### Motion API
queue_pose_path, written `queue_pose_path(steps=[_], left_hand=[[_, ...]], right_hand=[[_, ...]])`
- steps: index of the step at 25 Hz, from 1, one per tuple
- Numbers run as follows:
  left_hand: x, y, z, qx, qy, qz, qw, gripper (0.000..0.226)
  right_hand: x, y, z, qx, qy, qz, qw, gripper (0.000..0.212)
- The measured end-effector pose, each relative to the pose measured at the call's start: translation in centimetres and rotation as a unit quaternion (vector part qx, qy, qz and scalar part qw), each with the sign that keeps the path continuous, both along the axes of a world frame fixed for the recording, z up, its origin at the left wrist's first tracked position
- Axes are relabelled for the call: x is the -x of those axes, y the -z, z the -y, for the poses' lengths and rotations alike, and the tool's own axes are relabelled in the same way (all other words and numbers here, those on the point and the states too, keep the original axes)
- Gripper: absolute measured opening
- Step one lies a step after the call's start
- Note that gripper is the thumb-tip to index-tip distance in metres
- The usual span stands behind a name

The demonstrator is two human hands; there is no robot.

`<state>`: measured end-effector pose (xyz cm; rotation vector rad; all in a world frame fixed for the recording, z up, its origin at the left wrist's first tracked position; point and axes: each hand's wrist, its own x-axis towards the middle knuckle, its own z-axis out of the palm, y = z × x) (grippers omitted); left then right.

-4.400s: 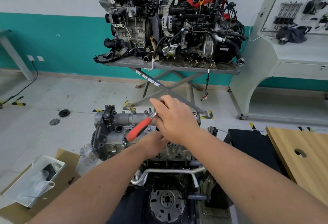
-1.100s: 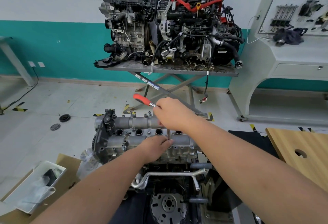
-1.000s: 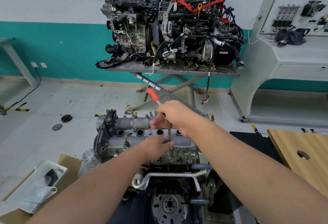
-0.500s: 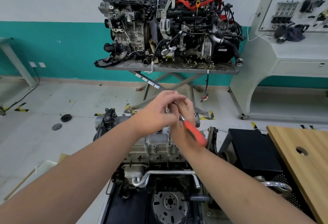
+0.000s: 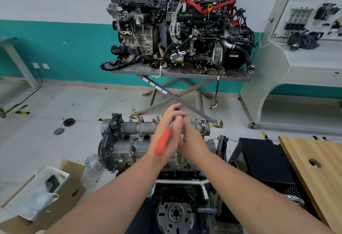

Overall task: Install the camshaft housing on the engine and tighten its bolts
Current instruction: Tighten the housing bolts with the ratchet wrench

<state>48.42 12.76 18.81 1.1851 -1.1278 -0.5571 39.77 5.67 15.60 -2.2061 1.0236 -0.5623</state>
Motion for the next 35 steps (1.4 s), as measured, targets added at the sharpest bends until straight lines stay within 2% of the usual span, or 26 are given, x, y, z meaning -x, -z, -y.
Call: queue_pose_path(steps=[1,2,4,6,8,10,12,14,15,17,18,20,21,22,23,25,26,27,29,30,32,33,35], left_hand=[[0.4,-0.1,0.3,-0.022,-0.013,-0.101,0.995,0.027],[0.7,-0.3,0.6,-0.046,-0.008,-0.193,0.98,0.03],[0.7,-1.0,1.4,-0.077,0.021,-0.31,0.947,0.031],[0.1,-2.1,2.3,-0.13,0.016,-0.348,0.928,0.026],[-1.0,-3.4,3.2,-0.218,-0.009,-0.312,0.925,0.021],[-1.9,-5.0,3.9,-0.321,0.015,-0.179,0.93,0.018],[-2.1,-6.7,4.5,-0.395,0.07,0.008,0.916,0.015],[-1.9,-7.9,5.6,-0.411,0.07,0.266,0.869,0.015],[-1.6,-8.2,6.1,-0.394,0.055,0.41,0.821,0.015],[-1.2,-8.1,6.2,-0.303,0.024,0.632,0.713,0.015],[-1.3,-7.5,5.8,-0.226,0.017,0.693,0.684,0.018],[-2.0,-5.3,4.2,-0.015,-0.013,0.738,0.674,0.026],[-2.3,-4.0,3.2,0.071,-0.062,0.714,0.694,0.031],[-2.4,-2.9,2.7,0.114,-0.12,0.656,0.736,0.037],[-2.2,-1.9,2.6,0.105,-0.16,0.582,0.79,0.043],[-1.0,-0.6,2.3,0.024,-0.137,0.407,0.903,0.05],[-0.2,-0.1,2.1,0.006,-0.098,0.315,0.944,0.05],[0.4,0.3,2.0,0.005,-0.075,0.233,0.97,0.049],[1.1,0.2,1.9,0.003,-0.069,0.083,0.994,0.039],[1.3,-0.1,1.9,-0.009,-0.066,-0.008,0.998,0.033],[1.6,-0.8,2.1,-0.048,-0.034,-0.181,0.982,0.03],[1.4,-1.0,2.3,-0.07,-0.019,-0.235,0.969,0.032],[0.7,-1.5,2.5,-0.117,-0.003,-0.315,0.942,0.035]], right_hand=[[0.0,0.6,0.1,0.029,-0.01,-0.067,0.997,0.021],[0.3,1.6,0.3,0.045,-0.027,-0.128,0.99,0.015],[0.6,2.7,0.4,0.036,-0.039,-0.194,0.98,0.022],[0.6,3.3,0.8,-0.01,-0.063,-0.211,0.975,0.028],[0.7,3.5,1.4,-0.057,-0.088,-0.222,0.969,0.032],[0.9,3.5,1.9,-0.075,-0.105,-0.231,0.964,0.031],[0.8,3.6,2.3,-0.085,-0.112,-0.229,0.963,0.027],[0.6,3.7,2.4,-0.067,-0.112,-0.243,0.961,0.023],[0.5,3.9,2.4,-0.04,-0.113,-0.257,0.959,0.022],[0.3,4.2,2.1,0.007,-0.101,-0.274,0.956,0.024],[0.1,4.4,2.0,0.017,-0.093,-0.276,0.957,0.026],[0.2,4.5,2.0,0.033,-0.081,-0.282,0.955,0.028],[0.2,4.6,2.1,0.058,-0.086,-0.293,0.95,0.028],[0.3,4.7,2.1,0.083,-0.103,-0.3,0.945,0.026],[0.2,4.7,2.1,0.099,-0.122,-0.298,0.942,0.023],[0.3,4.8,1.8,0.119,-0.123,-0.245,0.954,0.021],[0.4,4.9,1.4,0.099,-0.108,-0.197,0.969,0.019],[0.4,4.8,1.2,0.084,-0.099,-0.183,0.974,0.018],[0.4,4.5,1.5,0.069,-0.122,-0.239,0.961,0.035],[0.1,4.5,1.4,0.035,-0.092,-0.276,0.956,0.038],[0.2,4.4,1.3,0.017,-0.093,-0.276,0.957,0.025],[0.2,4.5,1.4,-0.001,-0.09,-0.274,0.957,0.014],[0.1,4.1,1.2,-0.013,-0.072,-0.263,0.962,0.015]])
